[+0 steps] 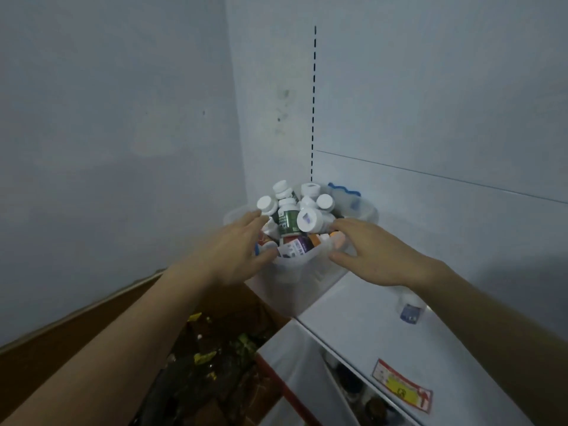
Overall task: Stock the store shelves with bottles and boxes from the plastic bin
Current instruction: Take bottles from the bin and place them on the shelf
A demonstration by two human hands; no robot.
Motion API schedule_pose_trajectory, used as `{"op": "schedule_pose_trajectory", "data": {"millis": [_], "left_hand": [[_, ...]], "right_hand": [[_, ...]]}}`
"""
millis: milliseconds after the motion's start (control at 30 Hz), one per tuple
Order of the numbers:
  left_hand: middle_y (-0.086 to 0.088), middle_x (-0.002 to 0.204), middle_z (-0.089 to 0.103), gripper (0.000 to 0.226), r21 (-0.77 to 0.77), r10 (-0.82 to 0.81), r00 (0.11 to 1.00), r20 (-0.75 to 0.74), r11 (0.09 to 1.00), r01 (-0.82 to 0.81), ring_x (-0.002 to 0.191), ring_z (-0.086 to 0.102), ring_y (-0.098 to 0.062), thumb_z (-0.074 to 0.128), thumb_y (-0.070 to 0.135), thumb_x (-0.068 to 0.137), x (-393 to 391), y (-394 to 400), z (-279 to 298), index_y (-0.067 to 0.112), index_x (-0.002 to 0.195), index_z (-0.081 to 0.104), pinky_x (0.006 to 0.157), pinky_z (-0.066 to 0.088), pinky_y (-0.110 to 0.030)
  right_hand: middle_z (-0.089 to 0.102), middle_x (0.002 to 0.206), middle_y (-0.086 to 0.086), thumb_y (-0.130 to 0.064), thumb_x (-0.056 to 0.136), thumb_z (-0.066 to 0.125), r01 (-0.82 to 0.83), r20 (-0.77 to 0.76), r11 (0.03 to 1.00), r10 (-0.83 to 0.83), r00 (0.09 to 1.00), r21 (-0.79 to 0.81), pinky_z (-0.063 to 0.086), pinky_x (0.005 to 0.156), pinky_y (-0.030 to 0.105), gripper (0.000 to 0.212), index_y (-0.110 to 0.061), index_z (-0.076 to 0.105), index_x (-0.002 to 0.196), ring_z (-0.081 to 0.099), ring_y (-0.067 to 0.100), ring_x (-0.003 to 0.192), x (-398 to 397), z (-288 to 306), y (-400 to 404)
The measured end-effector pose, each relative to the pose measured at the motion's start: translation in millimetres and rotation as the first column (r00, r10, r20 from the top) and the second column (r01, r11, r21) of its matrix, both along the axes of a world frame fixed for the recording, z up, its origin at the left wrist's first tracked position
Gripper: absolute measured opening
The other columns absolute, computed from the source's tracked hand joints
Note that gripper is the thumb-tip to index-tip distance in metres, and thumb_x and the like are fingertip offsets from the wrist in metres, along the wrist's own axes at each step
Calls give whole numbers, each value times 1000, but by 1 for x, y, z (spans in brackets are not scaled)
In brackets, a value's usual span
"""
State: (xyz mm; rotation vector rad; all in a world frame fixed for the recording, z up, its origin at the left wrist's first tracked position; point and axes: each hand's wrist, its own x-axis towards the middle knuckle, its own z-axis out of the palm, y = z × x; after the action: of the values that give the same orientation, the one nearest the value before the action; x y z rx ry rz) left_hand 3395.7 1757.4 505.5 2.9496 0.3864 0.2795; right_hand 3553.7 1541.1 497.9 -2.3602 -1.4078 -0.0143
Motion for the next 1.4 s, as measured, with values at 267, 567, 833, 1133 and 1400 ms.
{"op": "schedule_pose_trajectory", "data": {"millis": [267, 567, 833, 1133, 1400], "left_hand": [[0, 156, 39, 62, -71, -33, 989, 141, 997, 43, 136, 43, -17, 53, 45, 99, 79, 28, -4, 21, 152, 34, 107, 36, -30], [4, 162, 28, 103, -235, 22, 962, 274, 971, 45, 139, 37, -12, 67, 56, 84, 109, 38, -28, 29, 159, 1, 109, 36, -31], [21, 133, 60, 85, -377, -15, 861, 509, 895, 239, 113, 62, -1, 69, 67, 77, 104, 40, -31, 37, 149, 35, 87, 57, -24], [16, 101, 65, 44, -604, 275, 691, 668, 743, 289, 94, 67, -8, 58, 49, 82, 98, 45, -38, 30, 122, 54, 71, 58, -23], [14, 103, 59, 51, -661, 338, 627, 702, 637, 397, 95, 64, -11, 57, 48, 78, 94, 46, -38, 32, 125, 45, 73, 58, -24]], "right_hand": [[59, 114, -19, -28, 92, 68, -30, 52, 997, 26, 998, 71, 45, 82, 27, 42, -34, 56, 131, 59, 10, 101, 83, -6, 60], [57, 136, -19, -31, 85, 79, -238, -27, 971, 238, 971, -8, 50, 102, 32, 63, -46, 49, 138, 54, 2, 121, 117, -5, 100], [64, 116, -15, -20, 85, 79, -205, -469, 884, 404, 785, 420, 61, 80, 27, 49, -29, 56, 126, 66, 4, 106, 94, 22, 112], [59, 123, -7, -46, 101, 50, -40, -218, 956, 107, 970, 291, 54, 89, 31, 37, -28, 56, 133, 58, 6, 103, 104, -2, 150], [69, 109, -8, -51, 91, 63, -70, -281, 995, 89, 956, 77, 59, 86, 42, 36, -28, 63, 118, 66, 11, 98, 104, -17, 167]]}}
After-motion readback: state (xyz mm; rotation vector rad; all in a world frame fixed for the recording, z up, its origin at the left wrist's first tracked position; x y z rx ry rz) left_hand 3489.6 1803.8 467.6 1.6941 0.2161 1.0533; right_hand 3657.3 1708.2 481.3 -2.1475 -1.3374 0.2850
